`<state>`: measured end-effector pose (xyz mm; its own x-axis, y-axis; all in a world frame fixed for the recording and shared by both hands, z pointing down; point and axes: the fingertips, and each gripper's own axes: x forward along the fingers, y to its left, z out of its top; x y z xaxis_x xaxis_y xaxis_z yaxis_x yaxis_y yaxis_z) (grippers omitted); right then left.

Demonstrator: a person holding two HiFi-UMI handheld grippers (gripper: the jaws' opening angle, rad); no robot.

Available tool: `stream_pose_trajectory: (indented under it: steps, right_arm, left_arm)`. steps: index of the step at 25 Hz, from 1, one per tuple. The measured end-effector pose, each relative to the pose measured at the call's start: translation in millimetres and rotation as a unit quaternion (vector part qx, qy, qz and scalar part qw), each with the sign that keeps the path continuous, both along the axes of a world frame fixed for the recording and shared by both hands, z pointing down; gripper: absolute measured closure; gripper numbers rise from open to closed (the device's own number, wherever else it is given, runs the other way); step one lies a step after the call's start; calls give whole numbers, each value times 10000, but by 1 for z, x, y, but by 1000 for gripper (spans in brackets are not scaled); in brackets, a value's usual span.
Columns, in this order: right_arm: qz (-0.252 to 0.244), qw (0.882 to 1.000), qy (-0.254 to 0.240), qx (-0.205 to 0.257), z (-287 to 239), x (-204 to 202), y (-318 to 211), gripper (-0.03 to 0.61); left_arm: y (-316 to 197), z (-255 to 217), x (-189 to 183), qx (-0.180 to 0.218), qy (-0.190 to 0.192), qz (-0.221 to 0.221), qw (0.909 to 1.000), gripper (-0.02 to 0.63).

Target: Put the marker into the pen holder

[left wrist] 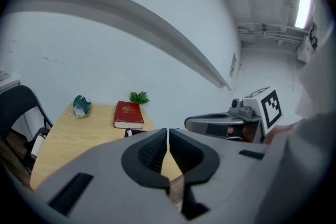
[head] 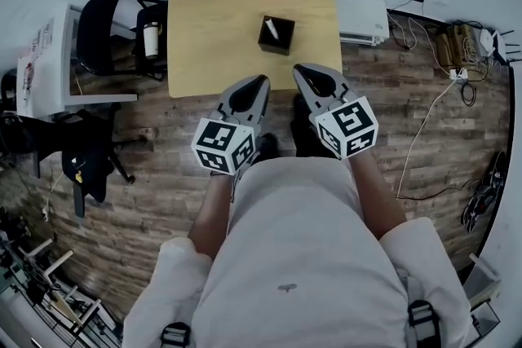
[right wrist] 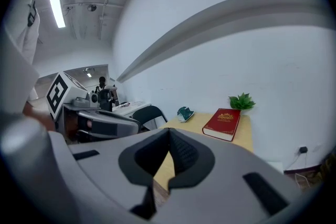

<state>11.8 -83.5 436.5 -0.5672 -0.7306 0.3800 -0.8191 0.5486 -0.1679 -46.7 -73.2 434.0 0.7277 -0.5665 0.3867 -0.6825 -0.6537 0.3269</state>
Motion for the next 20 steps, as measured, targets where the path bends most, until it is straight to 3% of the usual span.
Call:
stream_pose_trajectory:
  steps: [20]
  right_arm:
    - [548, 9963, -93, 654, -47, -57, 114, 581]
  left_arm:
    - [100, -34, -47, 489, 193, 444, 9976, 598]
